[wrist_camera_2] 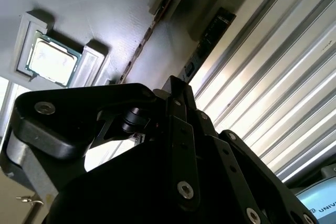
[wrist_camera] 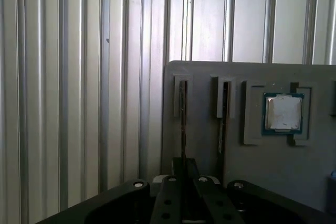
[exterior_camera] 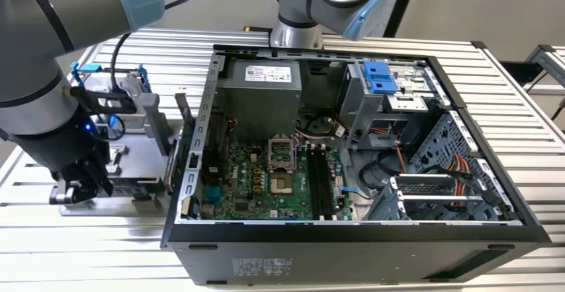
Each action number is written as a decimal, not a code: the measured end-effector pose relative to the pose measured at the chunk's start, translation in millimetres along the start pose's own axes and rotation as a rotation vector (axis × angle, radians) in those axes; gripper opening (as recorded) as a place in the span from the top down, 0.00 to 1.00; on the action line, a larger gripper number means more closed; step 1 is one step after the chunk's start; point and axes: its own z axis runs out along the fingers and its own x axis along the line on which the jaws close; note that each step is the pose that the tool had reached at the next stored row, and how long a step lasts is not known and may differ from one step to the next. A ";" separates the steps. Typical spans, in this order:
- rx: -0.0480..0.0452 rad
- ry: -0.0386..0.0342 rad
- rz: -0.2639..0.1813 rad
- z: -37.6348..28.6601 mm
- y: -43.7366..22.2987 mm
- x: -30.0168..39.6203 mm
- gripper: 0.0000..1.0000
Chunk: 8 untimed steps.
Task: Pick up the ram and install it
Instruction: 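Pick up the ram and move it above insertion slot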
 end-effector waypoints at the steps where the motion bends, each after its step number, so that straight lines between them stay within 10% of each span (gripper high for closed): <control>1: 0.0000 0.0000 0.000 -0.6 0.0 0.0 1.00; 8: 0.0000 0.0001 0.000 -4.7 0.0 0.0 1.00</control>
